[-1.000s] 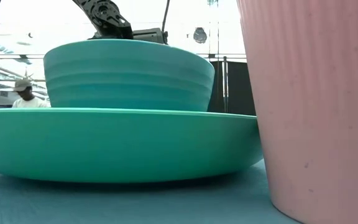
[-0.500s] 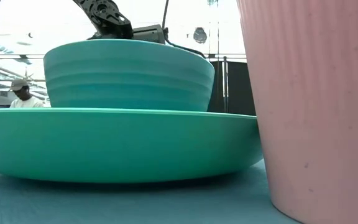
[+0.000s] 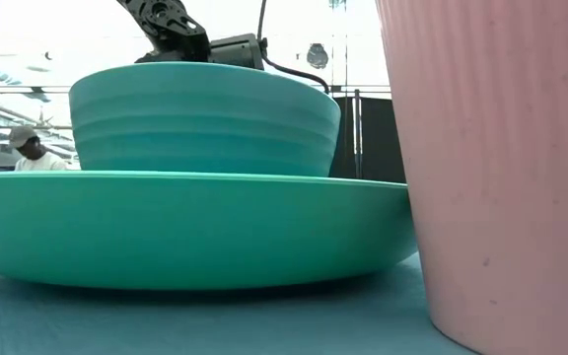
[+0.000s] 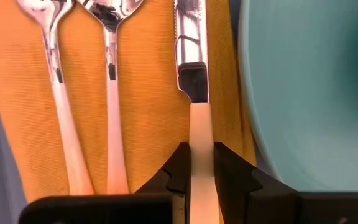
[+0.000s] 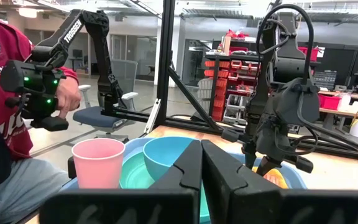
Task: Set up tray
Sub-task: Put the yellow knife to the left of the blue plate on the yellow napkin on the blue serving tray
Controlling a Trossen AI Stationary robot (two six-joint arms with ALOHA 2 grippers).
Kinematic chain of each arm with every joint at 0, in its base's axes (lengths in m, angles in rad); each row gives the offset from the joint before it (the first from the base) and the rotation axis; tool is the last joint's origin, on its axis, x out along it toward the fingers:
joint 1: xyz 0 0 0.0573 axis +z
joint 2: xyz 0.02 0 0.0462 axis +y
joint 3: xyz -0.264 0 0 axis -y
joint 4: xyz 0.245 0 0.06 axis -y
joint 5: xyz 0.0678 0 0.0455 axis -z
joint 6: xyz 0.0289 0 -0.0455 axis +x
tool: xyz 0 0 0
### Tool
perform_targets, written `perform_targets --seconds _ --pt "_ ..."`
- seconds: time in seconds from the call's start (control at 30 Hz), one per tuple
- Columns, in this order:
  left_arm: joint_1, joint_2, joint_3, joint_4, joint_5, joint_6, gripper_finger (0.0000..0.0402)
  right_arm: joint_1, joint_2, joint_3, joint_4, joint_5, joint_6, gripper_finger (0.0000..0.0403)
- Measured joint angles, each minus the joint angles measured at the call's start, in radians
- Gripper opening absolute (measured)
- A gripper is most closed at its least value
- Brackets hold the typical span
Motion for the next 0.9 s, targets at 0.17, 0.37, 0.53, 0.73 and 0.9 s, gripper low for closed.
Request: perform_targets --seconds 0.17,0.37,0.53,0.73,0.9 --pt "0.0 0.0 0.0 -0.001 -0.015 -0.015 0.0045 0.0 0.0 0.0 0.0 0.0 0.0 0.0" --pt "-0.005 0.0 0.0 -0.003 -0.017 -0.032 0.0057 0.0 0.0 0.0 0.0 0.0 0.0 0.0" --pt "-0.013 0.0 0.0 -0.011 -0.019 -0.014 0.0088 0.0 0.0 0.0 0.0 0.0 0.0 0.0" --pt "-0.016 0.0 0.0 -0.004 -0.022 -0.017 0.0096 0.0 0.0 0.0 0.0 0.0 0.0 0.0" --pt "-0.016 0.0 0.0 -0.003 -0.023 -0.038 0.0097 0.0 0.0 0.0 0.0 0.0 0.0 0.0"
